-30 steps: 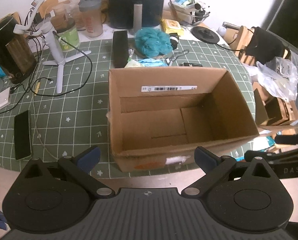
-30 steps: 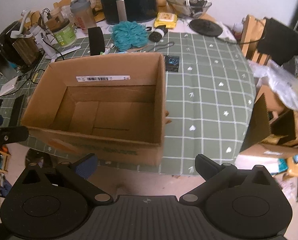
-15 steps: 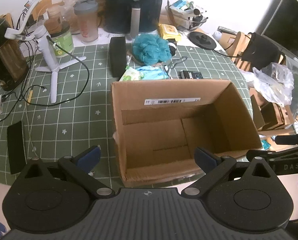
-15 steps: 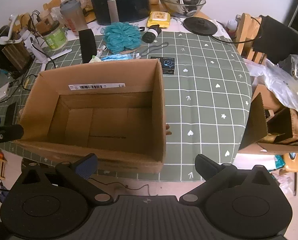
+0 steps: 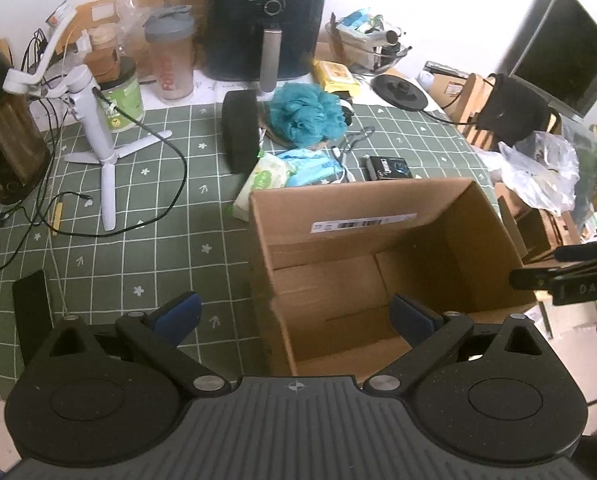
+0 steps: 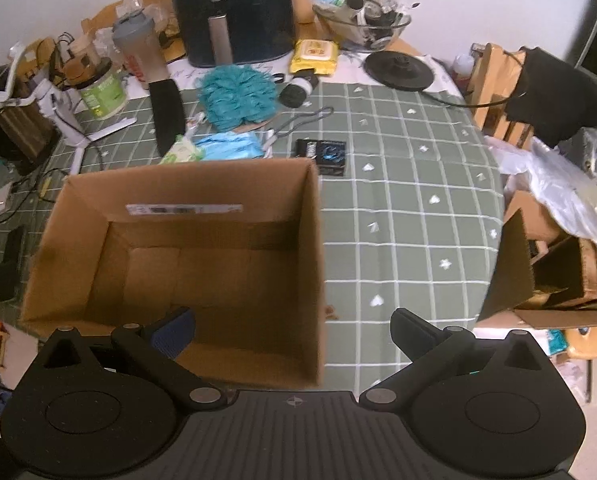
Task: Organize soft objects
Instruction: 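Move both grippers over the table toward the black package and foam cylinder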
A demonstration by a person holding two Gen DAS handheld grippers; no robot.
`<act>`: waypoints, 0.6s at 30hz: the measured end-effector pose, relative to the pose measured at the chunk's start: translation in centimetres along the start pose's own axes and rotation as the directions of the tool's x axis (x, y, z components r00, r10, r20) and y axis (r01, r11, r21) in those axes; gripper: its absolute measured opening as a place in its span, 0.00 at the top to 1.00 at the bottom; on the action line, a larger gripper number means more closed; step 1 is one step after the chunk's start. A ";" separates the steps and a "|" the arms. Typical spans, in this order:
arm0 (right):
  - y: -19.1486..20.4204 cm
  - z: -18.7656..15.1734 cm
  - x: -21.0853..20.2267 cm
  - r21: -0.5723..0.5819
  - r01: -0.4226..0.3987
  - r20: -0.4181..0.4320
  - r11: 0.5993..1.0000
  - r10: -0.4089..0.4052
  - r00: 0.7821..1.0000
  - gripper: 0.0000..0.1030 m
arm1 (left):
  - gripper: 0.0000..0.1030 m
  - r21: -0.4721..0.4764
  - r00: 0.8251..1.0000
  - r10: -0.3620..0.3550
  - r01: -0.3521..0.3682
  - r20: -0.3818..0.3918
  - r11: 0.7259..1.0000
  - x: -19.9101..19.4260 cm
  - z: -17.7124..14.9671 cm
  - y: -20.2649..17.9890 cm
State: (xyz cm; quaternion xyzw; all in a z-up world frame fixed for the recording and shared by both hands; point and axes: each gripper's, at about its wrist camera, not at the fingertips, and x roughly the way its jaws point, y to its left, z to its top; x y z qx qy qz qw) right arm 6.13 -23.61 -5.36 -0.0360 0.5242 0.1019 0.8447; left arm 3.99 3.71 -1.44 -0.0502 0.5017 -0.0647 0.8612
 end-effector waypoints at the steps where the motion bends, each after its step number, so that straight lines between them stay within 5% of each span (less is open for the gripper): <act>1: -0.1 0.1 0.0 -0.009 0.006 0.007 1.000 -0.005 1.000 0.00 | 0.00 -0.008 1.000 -0.003 0.003 -0.001 1.000 0.0 0.0 0.3; 10: -2.8 1.2 0.2 0.018 -0.014 0.036 1.000 0.014 0.999 0.00 | 0.00 -0.025 0.999 -0.033 0.033 -0.013 0.999 0.7 0.4 1.3; 18: -4.9 3.9 2.0 -0.024 0.001 0.106 1.000 0.001 0.994 0.00 | 0.00 -0.045 1.000 0.018 -0.018 -0.001 0.999 1.1 1.6 1.5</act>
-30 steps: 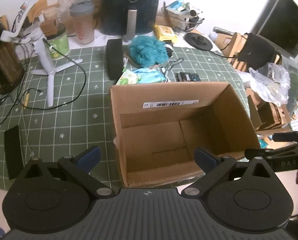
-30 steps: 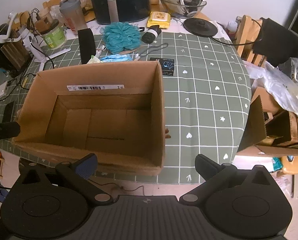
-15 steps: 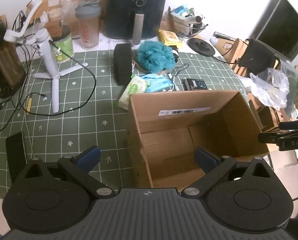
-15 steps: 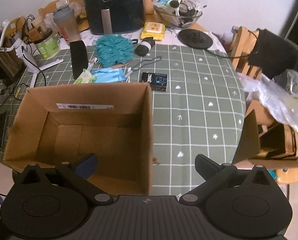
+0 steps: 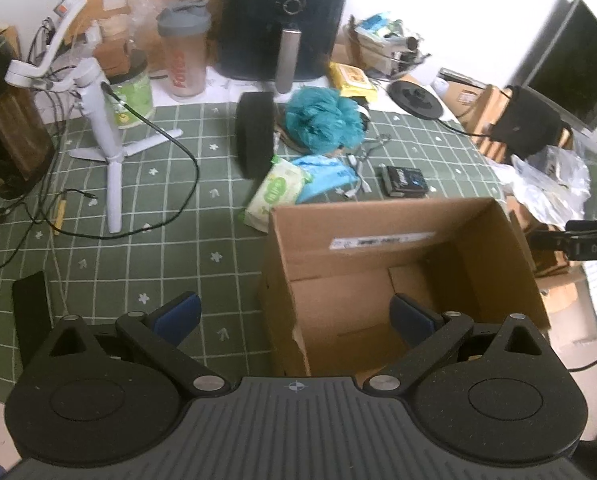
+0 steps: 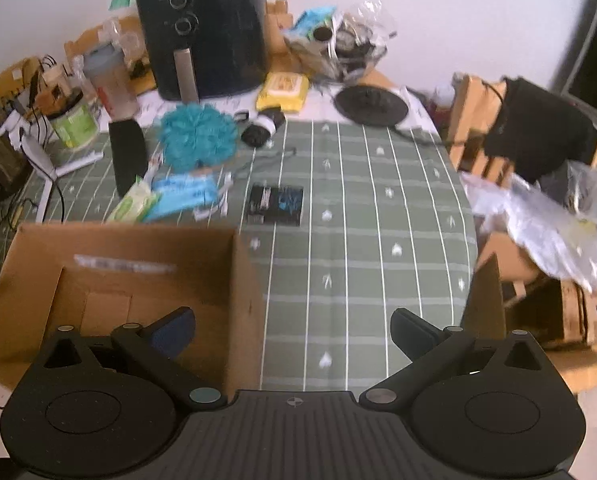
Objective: Organize soft objects
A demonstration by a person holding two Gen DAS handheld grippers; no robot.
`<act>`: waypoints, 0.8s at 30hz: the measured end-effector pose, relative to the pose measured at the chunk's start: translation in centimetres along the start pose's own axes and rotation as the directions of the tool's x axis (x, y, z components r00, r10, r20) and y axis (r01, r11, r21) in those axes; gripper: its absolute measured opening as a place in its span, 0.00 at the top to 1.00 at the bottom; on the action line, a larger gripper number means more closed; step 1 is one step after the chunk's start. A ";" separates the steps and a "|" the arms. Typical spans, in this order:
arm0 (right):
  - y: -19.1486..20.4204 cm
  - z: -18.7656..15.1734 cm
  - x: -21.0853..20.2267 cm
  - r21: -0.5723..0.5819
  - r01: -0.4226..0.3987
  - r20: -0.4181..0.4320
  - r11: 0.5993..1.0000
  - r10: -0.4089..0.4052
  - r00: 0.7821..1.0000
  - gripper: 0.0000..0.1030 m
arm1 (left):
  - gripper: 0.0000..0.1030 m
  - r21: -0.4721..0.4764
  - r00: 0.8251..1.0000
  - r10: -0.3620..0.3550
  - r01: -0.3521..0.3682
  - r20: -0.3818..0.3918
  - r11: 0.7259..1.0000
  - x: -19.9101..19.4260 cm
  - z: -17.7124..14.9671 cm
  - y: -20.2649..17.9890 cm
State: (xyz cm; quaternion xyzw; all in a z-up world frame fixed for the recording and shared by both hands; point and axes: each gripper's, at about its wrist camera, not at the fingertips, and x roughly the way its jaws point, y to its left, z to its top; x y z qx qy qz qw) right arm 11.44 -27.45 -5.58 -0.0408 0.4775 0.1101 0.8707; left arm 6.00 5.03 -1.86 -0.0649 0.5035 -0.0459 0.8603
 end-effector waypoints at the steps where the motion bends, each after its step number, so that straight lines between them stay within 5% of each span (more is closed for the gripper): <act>1: -0.2 0.4 0.4 -0.015 -0.004 0.010 1.000 0.004 1.000 0.00 | 0.00 -0.010 1.000 0.004 -0.004 0.007 1.000 0.0 0.2 0.1; 15: -3.2 6.8 6.4 -0.114 -0.106 0.089 0.988 0.116 0.989 0.00 | 0.00 -0.089 0.999 0.027 -0.024 0.034 0.996 0.6 1.5 0.0; 24: -3.1 7.7 13.0 -0.254 -0.139 0.025 0.957 0.150 0.988 0.00 | 0.00 -0.154 0.996 0.064 -0.055 0.054 0.987 0.5 1.8 0.4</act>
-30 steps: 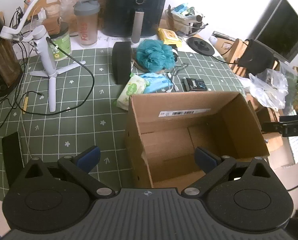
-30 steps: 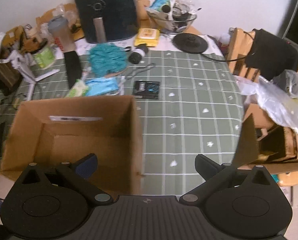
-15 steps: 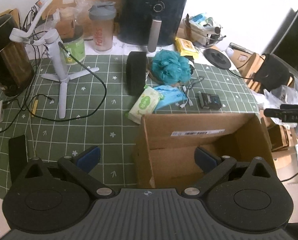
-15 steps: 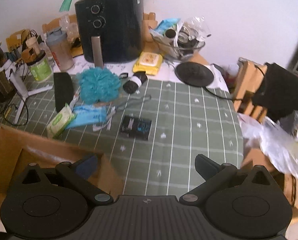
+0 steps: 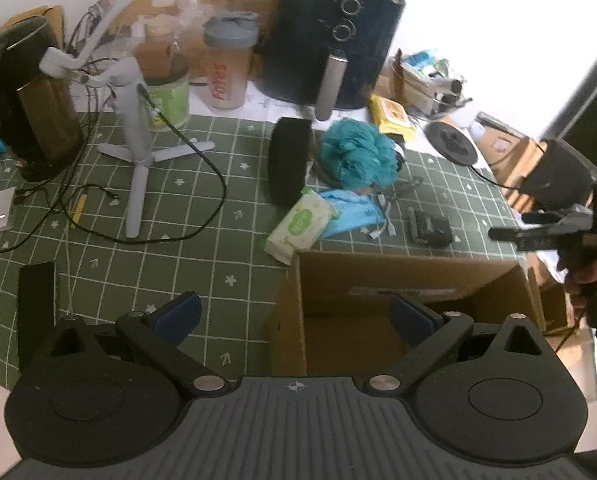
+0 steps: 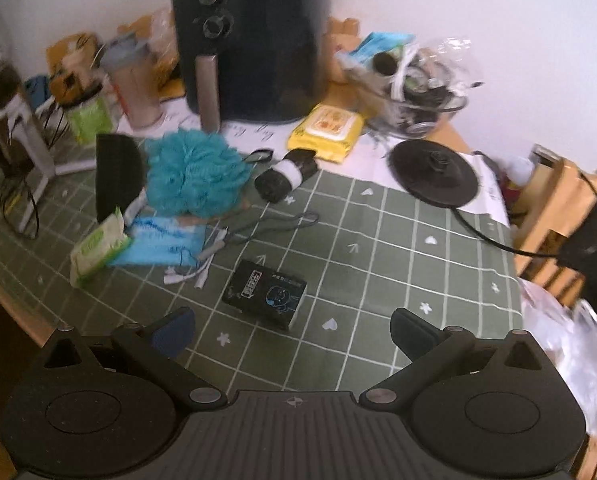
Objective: Organize soft objects
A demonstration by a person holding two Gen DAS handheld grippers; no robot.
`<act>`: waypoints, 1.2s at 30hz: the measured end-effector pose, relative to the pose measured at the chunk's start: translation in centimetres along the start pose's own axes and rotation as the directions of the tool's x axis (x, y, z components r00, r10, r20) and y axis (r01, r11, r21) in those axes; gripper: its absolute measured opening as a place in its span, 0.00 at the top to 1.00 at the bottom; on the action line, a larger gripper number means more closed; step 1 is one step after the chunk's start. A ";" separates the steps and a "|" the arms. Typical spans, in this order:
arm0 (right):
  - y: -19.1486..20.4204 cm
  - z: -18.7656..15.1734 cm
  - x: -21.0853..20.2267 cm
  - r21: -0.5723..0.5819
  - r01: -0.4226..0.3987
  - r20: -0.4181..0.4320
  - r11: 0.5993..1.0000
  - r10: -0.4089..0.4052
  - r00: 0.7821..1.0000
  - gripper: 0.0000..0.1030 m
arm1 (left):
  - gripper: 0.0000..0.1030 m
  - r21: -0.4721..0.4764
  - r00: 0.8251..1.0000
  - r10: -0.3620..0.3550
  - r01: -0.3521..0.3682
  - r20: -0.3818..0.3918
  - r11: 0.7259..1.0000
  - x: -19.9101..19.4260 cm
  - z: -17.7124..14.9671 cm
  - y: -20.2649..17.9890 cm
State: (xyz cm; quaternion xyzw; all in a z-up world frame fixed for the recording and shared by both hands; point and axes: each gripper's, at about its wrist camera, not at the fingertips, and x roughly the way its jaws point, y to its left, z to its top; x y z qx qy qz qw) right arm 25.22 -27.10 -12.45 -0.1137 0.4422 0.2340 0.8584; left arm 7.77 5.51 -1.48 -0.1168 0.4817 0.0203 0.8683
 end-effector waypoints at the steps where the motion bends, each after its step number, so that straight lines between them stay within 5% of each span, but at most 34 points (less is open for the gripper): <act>1: 0.1 0.0 0.7 -0.017 -0.004 -0.009 1.000 0.004 1.000 0.00 | 0.00 -0.010 1.000 0.009 -0.009 0.009 1.000 -0.1 0.0 0.1; 16: 1.9 0.7 9.9 -0.302 -0.043 -0.094 0.952 0.015 0.995 0.02 | 0.00 -0.136 0.995 0.050 -0.037 0.090 0.990 -1.3 0.0 1.3; 21: 2.1 1.1 12.3 -0.373 -0.040 -0.116 0.927 -0.004 0.993 0.12 | 0.00 -0.173 0.992 0.065 -0.046 0.107 0.984 -1.6 -0.1 1.8; 36: -0.4 2.7 15.1 -0.214 -0.156 -0.178 0.964 0.119 0.977 0.44 | 0.00 -0.236 0.991 0.086 -0.059 0.107 0.970 -1.5 0.6 3.2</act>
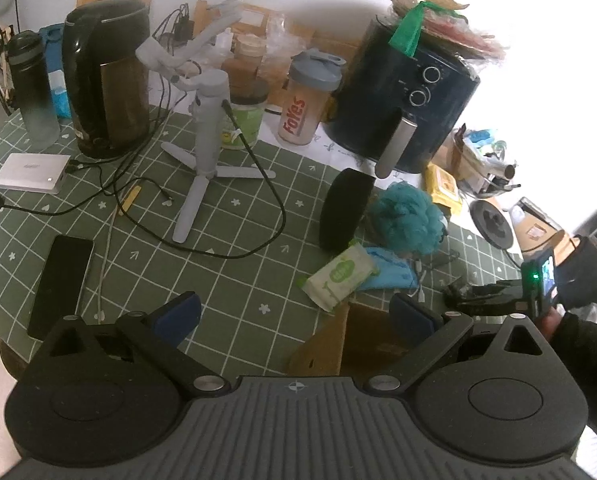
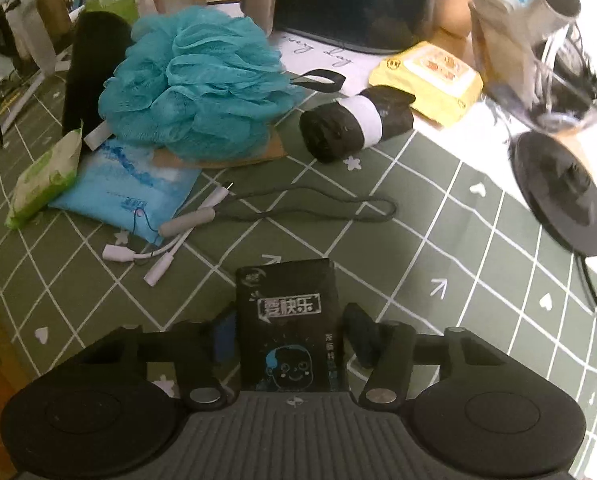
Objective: Organize soft objects
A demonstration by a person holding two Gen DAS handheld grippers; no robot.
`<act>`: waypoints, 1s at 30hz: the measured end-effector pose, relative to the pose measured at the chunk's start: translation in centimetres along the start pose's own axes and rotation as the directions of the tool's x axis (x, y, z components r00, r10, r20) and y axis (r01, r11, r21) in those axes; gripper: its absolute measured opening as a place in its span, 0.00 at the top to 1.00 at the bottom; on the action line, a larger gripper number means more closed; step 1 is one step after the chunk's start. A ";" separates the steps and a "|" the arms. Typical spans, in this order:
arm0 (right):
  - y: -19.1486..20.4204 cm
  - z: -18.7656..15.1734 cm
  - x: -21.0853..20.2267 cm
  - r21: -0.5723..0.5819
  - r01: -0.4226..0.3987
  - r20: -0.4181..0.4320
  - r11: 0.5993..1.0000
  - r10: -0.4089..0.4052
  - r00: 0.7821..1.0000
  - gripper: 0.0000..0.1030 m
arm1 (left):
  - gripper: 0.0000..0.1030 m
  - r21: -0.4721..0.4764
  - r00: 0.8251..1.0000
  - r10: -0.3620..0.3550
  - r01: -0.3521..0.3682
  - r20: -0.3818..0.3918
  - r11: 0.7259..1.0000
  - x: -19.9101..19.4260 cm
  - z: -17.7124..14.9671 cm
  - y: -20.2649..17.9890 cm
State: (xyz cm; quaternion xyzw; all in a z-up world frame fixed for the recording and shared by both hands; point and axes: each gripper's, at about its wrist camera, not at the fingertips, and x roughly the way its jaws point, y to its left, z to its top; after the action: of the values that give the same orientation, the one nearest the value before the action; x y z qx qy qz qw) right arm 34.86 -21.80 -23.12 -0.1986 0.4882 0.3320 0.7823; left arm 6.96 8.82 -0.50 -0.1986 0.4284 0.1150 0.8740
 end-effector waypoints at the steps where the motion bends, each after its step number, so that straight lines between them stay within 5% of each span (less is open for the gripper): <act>1: 0.0 0.0 0.0 -0.007 -0.004 -0.009 1.000 0.004 1.000 0.44 | 0.00 0.004 1.000 -0.001 0.001 -0.001 1.000 0.1 0.1 0.0; 16: 0.3 -0.3 -0.7 0.026 0.017 -0.015 1.000 -0.017 1.000 0.50 | 0.00 0.132 0.999 -0.037 0.032 0.034 0.991 0.7 3.1 -1.5; 30: 0.8 -1.2 -7.0 0.162 -0.001 0.086 0.987 -0.013 0.996 0.50 | 0.00 0.266 0.995 -0.087 0.070 0.052 0.961 2.5 5.3 -3.4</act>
State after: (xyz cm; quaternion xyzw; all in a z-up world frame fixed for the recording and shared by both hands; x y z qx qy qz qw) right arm 31.39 -24.28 -17.40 -0.1211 0.4788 0.2972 0.8172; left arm 13.47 8.20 1.24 -0.0936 0.4037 0.0285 0.9096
